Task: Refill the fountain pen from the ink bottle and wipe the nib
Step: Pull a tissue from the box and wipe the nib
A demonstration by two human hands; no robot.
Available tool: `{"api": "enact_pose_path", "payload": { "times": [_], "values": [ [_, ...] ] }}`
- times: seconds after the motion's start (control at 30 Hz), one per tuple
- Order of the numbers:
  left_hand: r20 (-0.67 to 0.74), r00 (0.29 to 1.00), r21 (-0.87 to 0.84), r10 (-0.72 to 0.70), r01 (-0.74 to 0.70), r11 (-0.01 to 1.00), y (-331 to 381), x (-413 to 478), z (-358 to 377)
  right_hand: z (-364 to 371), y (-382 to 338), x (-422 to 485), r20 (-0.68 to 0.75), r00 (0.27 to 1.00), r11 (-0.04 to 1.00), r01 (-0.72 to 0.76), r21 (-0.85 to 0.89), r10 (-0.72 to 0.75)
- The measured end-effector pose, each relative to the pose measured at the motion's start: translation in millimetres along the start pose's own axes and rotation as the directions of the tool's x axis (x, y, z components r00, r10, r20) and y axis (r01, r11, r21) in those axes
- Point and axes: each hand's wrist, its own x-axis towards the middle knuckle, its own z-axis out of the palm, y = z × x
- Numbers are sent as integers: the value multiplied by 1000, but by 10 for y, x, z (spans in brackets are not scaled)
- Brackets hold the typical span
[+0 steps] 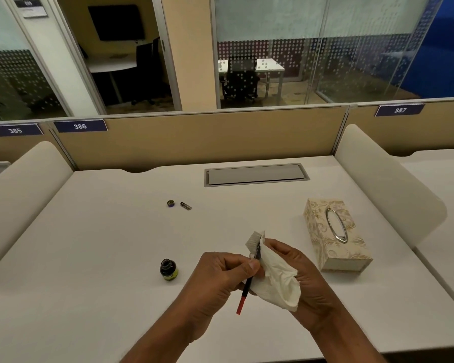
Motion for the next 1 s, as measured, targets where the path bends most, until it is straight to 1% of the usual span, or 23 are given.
{"api": "enact_pose_path", "payload": {
  "times": [0.1, 0.2, 0.33, 0.37, 0.43, 0.53, 0.63, 0.73, 0.8, 0.9, 1.0],
  "values": [
    [-6, 1000, 9, -3, 3, 1000, 3, -2, 15, -76, 121, 110, -141, 987, 997, 66, -38, -71],
    [-3, 1000, 22, -7, 7, 1000, 7, -4, 0, -66, 153, 68, -197, 977, 997, 70, -39, -76],
    [-38, 999, 83, 15, -12, 996, -35, 3, -50, 34, 11, -44, -63, 997, 993, -45, 109, 52],
    [-50, 998, 92, 24, -19, 996, -49, 5, -60, 36, -19, -50, -83, 993, 990, -70, 121, 80],
    [-77, 996, 101, 36, -28, 994, -72, 8, -68, 9, -49, -78, -161, 983, 994, -81, 74, 92],
    [-94, 995, 100, 35, -25, 995, -97, 10, -79, 55, -66, -121, -203, 978, 995, -55, -86, 36],
    [-97, 995, 87, 20, -12, 996, -107, 2, -82, 123, -62, -88, -264, 964, 984, -23, -175, -25],
    [-95, 995, 60, 1, 4, 998, -125, -11, -84, 159, -45, -49, -335, 941, 991, 2, -135, -47],
    [-90, 996, 12, -8, 9, 1000, -131, -19, -88, 164, -36, -43, -349, 936, 996, 19, -90, -49],
    [-77, 997, -55, -7, 3, 998, -133, -32, -93, 177, -35, -52, -317, 949, 1000, 9, 0, -8],
    [-54, 998, -81, 14, -18, 997, -141, -47, -101, 169, -27, -57, -244, 968, 991, -29, 127, 60]
  ]
}}
